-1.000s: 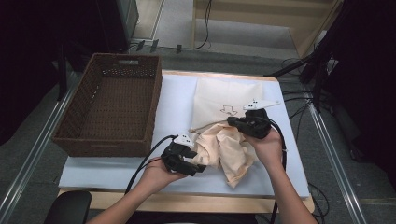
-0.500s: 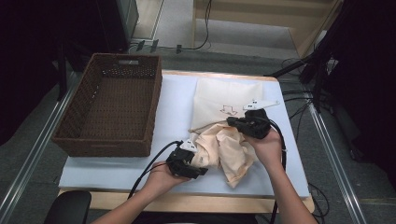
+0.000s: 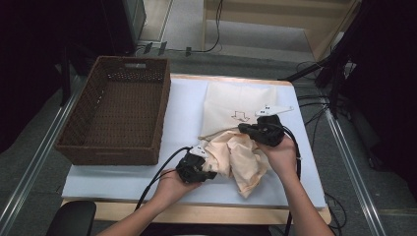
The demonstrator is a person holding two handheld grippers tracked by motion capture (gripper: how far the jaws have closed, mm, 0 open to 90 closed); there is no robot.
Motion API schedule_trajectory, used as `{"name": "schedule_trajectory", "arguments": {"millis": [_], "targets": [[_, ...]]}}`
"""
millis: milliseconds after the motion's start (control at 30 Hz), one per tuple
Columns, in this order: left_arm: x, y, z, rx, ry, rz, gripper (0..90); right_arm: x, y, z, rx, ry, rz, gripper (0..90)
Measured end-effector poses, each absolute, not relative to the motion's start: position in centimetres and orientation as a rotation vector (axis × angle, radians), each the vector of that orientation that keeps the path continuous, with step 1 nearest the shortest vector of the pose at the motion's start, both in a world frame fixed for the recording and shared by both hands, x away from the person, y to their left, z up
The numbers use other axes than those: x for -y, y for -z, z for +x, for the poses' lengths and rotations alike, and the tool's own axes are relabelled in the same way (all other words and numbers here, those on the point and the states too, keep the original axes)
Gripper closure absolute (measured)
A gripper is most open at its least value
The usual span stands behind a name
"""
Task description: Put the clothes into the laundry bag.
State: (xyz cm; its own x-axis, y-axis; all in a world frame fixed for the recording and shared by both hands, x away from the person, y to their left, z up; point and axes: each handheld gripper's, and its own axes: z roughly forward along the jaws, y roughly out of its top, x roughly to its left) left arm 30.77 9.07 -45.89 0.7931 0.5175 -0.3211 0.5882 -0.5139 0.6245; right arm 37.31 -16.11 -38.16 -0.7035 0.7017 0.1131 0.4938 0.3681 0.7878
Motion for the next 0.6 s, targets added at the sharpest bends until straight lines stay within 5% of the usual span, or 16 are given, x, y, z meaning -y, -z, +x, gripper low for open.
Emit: {"name": "schedule_trajectory", "arguments": {"millis": [600], "targets": [[-7.1,39.8,32.3,-0.690,-0.014,2.129,88.6,16.1,37.9,37.3,-2.376,-1.258,1.065,88.7]]}}
